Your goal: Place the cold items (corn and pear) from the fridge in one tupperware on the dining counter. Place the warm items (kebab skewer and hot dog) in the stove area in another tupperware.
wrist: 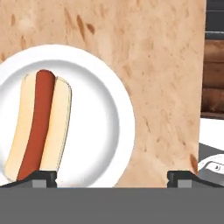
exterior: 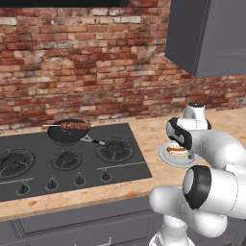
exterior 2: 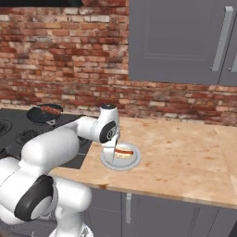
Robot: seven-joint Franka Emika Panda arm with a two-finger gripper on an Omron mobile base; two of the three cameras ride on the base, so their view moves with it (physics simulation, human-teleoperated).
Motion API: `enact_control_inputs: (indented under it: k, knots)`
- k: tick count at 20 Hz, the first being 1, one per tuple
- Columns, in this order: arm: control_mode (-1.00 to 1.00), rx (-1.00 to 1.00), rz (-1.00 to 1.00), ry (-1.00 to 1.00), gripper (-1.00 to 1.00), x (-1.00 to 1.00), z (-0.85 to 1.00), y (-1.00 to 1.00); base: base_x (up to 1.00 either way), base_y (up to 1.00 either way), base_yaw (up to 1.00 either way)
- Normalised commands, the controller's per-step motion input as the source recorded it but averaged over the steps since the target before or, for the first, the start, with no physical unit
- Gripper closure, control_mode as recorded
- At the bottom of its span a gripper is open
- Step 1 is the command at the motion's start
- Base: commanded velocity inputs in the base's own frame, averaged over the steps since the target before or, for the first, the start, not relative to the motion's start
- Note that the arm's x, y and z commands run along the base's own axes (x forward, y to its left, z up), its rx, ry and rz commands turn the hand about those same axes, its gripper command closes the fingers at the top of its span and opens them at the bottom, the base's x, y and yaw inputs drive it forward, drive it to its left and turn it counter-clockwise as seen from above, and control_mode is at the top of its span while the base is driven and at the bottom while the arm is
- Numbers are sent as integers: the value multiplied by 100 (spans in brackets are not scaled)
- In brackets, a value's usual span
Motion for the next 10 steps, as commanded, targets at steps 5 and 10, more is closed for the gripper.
enact_control_inputs:
  k: [5, 10]
  knots:
    - [-100, 10, 0, 0, -100, 37, -25, -22, 0, 0, 0]
    - [-100, 13, 0, 0, -100, 43, -22, -8, 0, 0, 0]
